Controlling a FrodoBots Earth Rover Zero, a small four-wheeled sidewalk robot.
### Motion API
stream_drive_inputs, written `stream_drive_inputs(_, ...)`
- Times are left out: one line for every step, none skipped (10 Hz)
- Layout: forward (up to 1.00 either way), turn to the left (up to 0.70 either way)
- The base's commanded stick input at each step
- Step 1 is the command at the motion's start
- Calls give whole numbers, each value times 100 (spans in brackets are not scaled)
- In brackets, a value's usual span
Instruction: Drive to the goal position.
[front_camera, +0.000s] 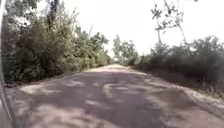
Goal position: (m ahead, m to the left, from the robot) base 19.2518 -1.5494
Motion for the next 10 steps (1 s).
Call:
stream_drive_inputs(70, 0)
stream_drive_inputs(70, 0)
stream_drive_inputs(70, 0)
stream_drive_inputs(70, 0)
stream_drive_inputs(70, 0)
stream_drive_inputs(70, 0)
stream_drive_inputs(70, 0)
stream_drive_inputs(70, 0)
stream_drive_inputs(70, 0)
stream_drive_inputs(70, 0)
